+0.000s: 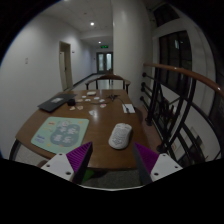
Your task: Arrange mouse
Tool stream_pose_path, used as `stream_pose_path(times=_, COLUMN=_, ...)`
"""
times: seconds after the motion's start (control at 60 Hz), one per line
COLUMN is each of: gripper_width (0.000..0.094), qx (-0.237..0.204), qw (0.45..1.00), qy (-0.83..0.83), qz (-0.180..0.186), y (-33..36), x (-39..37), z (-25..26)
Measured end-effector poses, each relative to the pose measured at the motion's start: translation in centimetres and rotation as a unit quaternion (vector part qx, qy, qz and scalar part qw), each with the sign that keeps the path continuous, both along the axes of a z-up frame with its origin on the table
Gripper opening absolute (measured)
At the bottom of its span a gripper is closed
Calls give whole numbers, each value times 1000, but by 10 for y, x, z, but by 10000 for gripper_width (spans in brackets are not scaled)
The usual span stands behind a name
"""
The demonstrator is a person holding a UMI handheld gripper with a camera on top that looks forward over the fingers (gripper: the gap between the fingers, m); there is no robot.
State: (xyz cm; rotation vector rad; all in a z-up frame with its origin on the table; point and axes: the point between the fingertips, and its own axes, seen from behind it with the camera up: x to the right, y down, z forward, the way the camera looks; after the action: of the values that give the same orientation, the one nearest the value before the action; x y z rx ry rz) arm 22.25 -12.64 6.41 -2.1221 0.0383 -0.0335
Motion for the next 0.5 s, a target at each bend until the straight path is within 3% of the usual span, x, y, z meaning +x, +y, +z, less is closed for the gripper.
stream_pose_path(times=0.15, gripper_width=819, qx=-25, qw=1000, qy=11, qz=8, y=43, x=36, z=-49)
stream_pose_path(times=0.25, gripper_width=820, qx=-36, qw=999, qy=28, qz=21, y=68, x=33, z=-65)
stream_pose_path(times=0.5, gripper_width=795, qx=-46, qw=999, qy=19, qz=10, y=128, x=37, z=-78)
